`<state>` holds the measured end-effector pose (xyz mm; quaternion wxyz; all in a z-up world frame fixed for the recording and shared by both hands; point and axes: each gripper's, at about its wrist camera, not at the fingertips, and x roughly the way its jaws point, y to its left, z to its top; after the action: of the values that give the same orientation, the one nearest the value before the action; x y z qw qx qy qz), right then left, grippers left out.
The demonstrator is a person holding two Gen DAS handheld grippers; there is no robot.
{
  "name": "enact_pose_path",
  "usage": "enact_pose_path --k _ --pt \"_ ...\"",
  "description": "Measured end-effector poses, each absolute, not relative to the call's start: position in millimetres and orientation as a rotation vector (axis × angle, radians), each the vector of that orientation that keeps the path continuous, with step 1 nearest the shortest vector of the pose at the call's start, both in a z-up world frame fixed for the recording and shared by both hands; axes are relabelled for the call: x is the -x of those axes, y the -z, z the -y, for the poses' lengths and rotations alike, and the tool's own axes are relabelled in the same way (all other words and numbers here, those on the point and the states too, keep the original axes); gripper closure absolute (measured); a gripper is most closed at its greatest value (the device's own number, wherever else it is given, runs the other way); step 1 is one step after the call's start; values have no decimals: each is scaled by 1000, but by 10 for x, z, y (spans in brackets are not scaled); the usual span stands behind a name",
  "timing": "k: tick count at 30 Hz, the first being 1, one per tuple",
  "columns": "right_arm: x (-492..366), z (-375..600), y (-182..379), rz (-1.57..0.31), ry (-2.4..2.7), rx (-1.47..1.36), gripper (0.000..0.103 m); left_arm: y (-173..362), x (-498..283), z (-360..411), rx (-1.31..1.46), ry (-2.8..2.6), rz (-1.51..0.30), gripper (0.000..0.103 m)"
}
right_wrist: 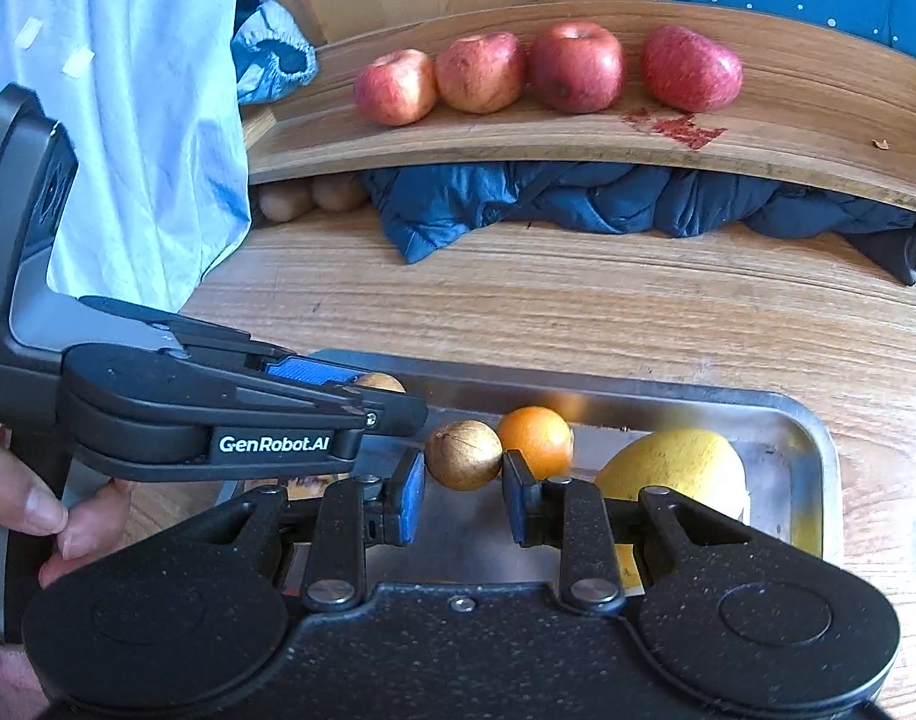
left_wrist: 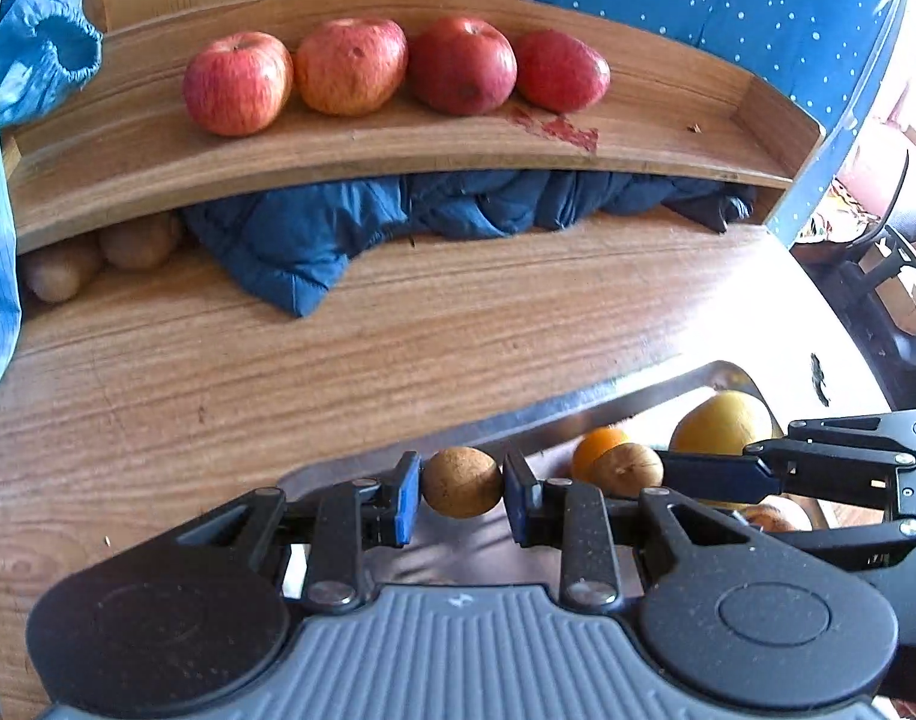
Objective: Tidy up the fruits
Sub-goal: 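Carry both small brown fruits over the tray with both tools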
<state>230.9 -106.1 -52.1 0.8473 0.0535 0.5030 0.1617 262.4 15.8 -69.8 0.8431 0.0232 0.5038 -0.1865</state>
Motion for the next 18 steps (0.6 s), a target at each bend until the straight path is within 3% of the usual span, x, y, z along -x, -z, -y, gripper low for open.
enact_pose_path --k 18 --pt "-2300 1086 565 -1119 -323 -115 73 759 -2617 -101 -86 358 -1136 71"
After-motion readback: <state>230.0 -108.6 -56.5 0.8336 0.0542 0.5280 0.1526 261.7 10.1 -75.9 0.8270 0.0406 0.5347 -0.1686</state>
